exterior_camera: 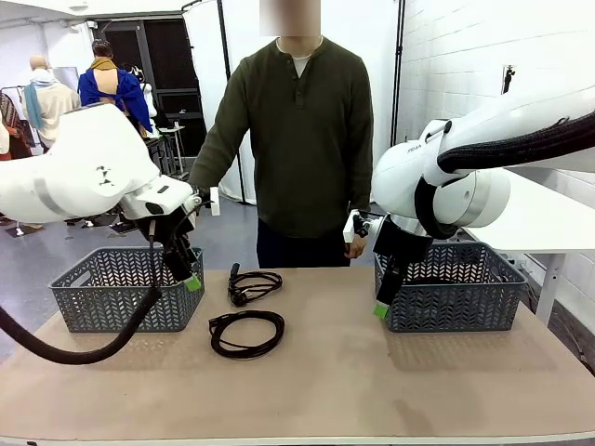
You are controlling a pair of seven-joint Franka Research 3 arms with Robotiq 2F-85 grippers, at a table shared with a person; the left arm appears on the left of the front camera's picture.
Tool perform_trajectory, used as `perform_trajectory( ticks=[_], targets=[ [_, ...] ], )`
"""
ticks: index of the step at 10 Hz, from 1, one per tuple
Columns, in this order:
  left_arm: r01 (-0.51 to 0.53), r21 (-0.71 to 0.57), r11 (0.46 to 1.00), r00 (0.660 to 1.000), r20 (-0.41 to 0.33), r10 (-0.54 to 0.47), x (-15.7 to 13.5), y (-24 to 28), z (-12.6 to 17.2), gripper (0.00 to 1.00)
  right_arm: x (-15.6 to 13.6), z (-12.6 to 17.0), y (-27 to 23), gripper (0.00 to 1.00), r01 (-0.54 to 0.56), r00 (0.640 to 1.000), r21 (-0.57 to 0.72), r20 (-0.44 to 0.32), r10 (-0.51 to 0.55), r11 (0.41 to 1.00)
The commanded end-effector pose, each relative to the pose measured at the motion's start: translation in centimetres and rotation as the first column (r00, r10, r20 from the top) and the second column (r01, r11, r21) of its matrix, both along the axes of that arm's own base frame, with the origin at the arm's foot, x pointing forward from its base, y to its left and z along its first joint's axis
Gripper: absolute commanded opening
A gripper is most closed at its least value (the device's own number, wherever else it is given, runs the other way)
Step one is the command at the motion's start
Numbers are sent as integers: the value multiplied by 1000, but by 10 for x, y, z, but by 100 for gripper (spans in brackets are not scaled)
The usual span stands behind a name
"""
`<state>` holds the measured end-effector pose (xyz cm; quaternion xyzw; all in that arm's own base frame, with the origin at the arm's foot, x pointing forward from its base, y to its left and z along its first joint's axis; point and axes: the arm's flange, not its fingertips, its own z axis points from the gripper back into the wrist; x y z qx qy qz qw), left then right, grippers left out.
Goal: Organize the cables according to human instructions.
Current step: Pick up a bundle of cables and place it in the basket indicated by the human.
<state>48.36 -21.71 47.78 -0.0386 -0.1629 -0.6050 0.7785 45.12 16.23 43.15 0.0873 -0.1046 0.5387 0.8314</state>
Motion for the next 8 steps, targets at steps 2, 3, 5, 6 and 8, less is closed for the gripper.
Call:
perform_trajectory(
  ticks=[2,3,5,6,8],
  targets=[
    [35,35,999,998,-45,-34,23,0,-4,100,0,0,-1,100,-8,1000,-1,-6,8,1000],
    [22,16,1000,999,-45,-21,24,3,-4,100,0,0,-1,100,-8,1000,-1,-6,8,1000],
    [7,22,1000,999,-42,-6,21,-2,-11,100,0,0,-1,100,-8,1000,-1,-6,8,1000],
    [7,22,1000,999,-42,-6,21,-2,-11,100,0,0,-1,100,-8,1000,-1,-6,8,1000],
    [7,22,1000,999,-42,-6,21,-2,-11,100,0,0,-1,100,-8,1000,-1,-6,8,1000]
  ],
)
